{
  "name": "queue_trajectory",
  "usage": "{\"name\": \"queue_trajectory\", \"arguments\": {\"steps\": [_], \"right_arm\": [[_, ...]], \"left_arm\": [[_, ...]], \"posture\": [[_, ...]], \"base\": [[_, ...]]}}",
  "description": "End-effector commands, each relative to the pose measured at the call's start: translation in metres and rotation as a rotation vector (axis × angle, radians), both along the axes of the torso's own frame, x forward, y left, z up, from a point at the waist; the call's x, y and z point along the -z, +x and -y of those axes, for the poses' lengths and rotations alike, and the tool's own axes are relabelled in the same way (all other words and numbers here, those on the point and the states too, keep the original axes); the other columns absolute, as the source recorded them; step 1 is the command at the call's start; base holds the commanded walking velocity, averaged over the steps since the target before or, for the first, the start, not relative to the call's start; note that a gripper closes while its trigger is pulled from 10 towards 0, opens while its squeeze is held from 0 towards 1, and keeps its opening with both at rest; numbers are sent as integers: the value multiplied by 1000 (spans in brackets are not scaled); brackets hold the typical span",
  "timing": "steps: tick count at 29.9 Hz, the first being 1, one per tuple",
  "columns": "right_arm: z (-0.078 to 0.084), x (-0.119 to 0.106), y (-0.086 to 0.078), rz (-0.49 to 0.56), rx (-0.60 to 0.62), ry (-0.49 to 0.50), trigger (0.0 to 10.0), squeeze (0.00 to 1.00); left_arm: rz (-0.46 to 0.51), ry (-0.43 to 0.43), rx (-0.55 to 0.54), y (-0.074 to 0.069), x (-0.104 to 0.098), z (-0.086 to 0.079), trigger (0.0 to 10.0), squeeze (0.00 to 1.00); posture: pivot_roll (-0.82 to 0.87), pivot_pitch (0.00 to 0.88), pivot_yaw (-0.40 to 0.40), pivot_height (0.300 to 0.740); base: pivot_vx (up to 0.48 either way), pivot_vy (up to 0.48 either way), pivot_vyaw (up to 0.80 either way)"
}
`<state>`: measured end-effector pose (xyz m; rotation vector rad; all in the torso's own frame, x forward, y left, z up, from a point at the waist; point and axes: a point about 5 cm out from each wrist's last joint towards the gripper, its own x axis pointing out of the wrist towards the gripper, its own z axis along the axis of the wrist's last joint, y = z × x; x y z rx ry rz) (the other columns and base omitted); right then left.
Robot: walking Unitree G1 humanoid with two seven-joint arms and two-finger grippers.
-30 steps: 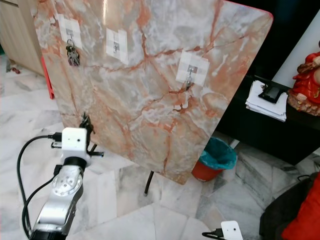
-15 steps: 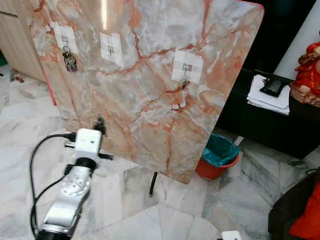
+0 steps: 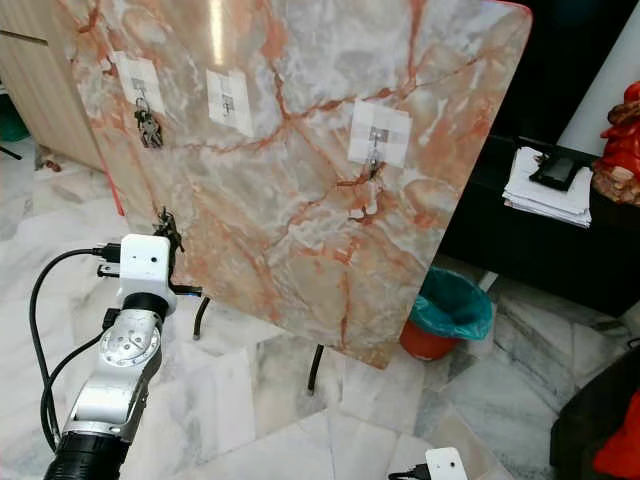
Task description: Hang keys on a hook
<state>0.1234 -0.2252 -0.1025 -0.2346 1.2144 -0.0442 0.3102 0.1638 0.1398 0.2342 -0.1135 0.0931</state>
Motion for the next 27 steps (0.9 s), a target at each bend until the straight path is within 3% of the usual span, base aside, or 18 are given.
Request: {"name": "queue_trajectory", "arguments": {"steps": [1, 7, 12, 17, 23, 27], "right_arm": [[2, -1, 3, 4, -21, -7, 10000, 0], [4, 0, -1, -4, 42, 4, 10000, 0], [0, -1, 3, -9, -55, -6, 10000, 0], [-5, -1, 6, 1, -66, 5, 10000, 0], [-5, 2, -5, -30, -124, -5, 10000, 0], [-5, 5, -14, -33, -75, 9, 10000, 0]], "left_arm": [[13, 8, 1, 3, -4, 0, 10000, 0], [38, 41, 50, 9, -11, 6, 10000, 0], [52, 19, 38, 12, -14, 8, 10000, 0], [38, 24, 33, 11, -9, 7, 10000, 0], [45, 27, 48, 13, -11, 10, 10000, 0], [45, 35, 74, 15, -12, 14, 10000, 0]], "posture": [[22, 0, -50, 740], [27, 0, -66, 740], [13, 0, -79, 740], [-7, 0, -64, 740], [-22, 0, -43, 740], [-30, 0, -32, 740]], "base": [[0, 0, 800], [0, 0, 476], [0, 0, 0], [255, 0, 0], [282, 0, 335], [290, 0, 600]]}}
